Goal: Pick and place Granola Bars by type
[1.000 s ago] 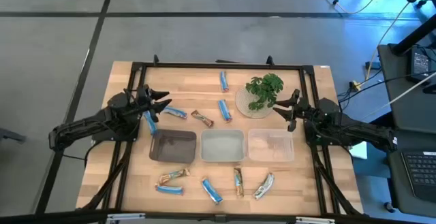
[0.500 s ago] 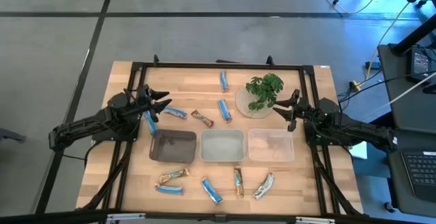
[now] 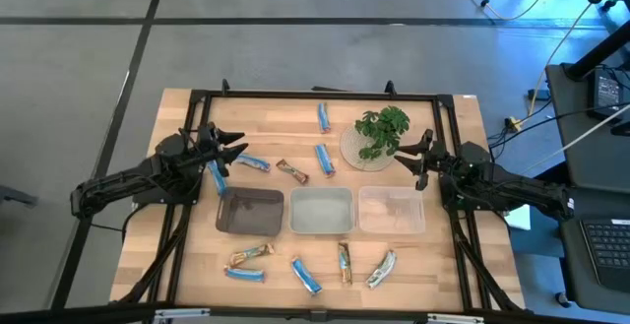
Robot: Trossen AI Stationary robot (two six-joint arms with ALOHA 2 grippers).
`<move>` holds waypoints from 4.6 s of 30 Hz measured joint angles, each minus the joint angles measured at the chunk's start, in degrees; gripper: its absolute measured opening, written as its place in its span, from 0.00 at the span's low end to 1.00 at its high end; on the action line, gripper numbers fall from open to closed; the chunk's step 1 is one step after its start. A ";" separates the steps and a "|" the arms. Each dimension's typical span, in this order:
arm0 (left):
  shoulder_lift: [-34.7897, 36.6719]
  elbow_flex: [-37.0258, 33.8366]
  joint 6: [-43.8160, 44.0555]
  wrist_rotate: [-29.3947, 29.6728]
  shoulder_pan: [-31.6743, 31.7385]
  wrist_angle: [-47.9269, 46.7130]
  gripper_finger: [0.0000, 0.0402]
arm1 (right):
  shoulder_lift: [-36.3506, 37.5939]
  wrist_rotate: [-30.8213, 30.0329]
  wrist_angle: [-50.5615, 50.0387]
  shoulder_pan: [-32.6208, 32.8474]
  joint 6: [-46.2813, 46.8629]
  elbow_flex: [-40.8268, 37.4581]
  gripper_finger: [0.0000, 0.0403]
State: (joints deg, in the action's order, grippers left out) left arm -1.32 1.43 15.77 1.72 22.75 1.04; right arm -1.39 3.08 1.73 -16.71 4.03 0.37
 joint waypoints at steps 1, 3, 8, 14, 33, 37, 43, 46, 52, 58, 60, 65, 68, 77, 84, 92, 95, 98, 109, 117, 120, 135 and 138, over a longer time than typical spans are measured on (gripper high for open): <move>-0.01 0.01 0.00 -0.01 0.02 0.00 0.49 | 0.00 -0.01 0.00 0.01 0.01 0.01 0.34; -0.02 0.01 0.00 -0.01 0.01 0.02 0.49 | 0.00 -0.01 -0.01 0.00 0.01 -0.01 0.34; 0.00 0.00 0.00 -0.02 0.01 0.00 0.49 | 0.00 -0.01 -0.01 0.00 -0.02 -0.01 0.34; 0.00 0.02 0.00 -0.02 0.00 0.02 0.49 | 0.01 0.00 -0.01 0.01 -0.02 0.02 0.34; 0.00 0.00 0.00 0.00 0.02 0.02 0.49 | 0.00 -0.01 -0.01 0.00 0.01 0.02 0.34; -0.01 0.01 0.00 -0.01 0.00 0.01 0.49 | 0.00 -0.01 0.01 0.00 0.01 0.01 0.34; -0.02 0.00 0.00 0.00 0.02 0.02 0.49 | 0.00 -0.01 -0.01 0.00 0.00 -0.01 0.34; 0.00 0.00 0.00 -0.01 0.01 0.02 0.49 | 0.00 -0.01 -0.01 0.00 0.01 0.00 0.34; -0.02 0.01 0.00 0.00 0.00 0.02 0.49 | 0.00 -0.01 -0.01 0.00 -0.01 -0.01 0.34; -0.01 0.00 0.00 0.00 0.02 0.02 0.49 | 0.00 0.01 -0.01 0.00 -0.01 0.01 0.34; -0.02 0.00 0.00 0.00 0.00 0.02 0.49 | 0.00 -0.01 -0.01 0.01 0.01 0.00 0.34; 0.00 0.01 0.00 0.00 0.00 0.01 0.49 | 0.00 -0.01 0.01 0.00 0.00 0.00 0.34; 0.00 0.02 0.00 -0.02 0.00 0.00 0.49 | 0.00 -0.01 0.58 0.02 -0.01 -0.01 0.34; -0.01 0.00 0.00 -0.01 0.00 0.01 0.49 | -0.02 0.05 5.44 0.00 2.19 0.01 0.34; -0.02 0.00 0.00 0.00 0.00 0.02 0.49 | -1.32 11.60 4.00 0.02 -1.65 7.43 0.34; -0.01 0.01 0.00 -0.01 0.01 0.01 0.49 | -15.70 13.69 -5.37 3.74 -4.30 21.40 0.34; -0.01 0.01 0.00 0.00 0.01 0.01 0.49 | -24.09 13.49 -6.91 7.99 -7.42 26.25 0.34; 0.00 0.02 0.00 0.00 0.02 0.02 0.49 | -32.30 11.67 -9.87 12.83 -10.04 31.89 0.34; 0.00 0.02 0.00 0.00 0.02 0.02 0.49 | -55.06 -4.14 -29.35 30.55 -8.89 52.05 0.34; -0.02 0.00 -3.13 0.28 0.00 2.44 0.49 | -67.83 -12.63 -33.44 44.46 -2.19 56.80 0.34; -0.02 0.00 -3.06 0.28 0.00 2.14 0.49 | -71.24 -13.97 -35.10 48.04 1.52 58.31 0.34; -0.02 0.00 -3.04 0.70 0.00 2.60 0.49 | -81.09 -4.51 -31.21 52.65 21.35 58.48 0.34; -0.02 0.00 -3.04 0.70 0.00 2.60 0.49 | -83.10 -4.45 -30.88 52.72 22.79 58.46 0.34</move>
State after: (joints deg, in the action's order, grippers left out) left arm -1.34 1.43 12.73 2.41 22.74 3.64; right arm -84.49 -1.37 -29.15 36.01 26.82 58.83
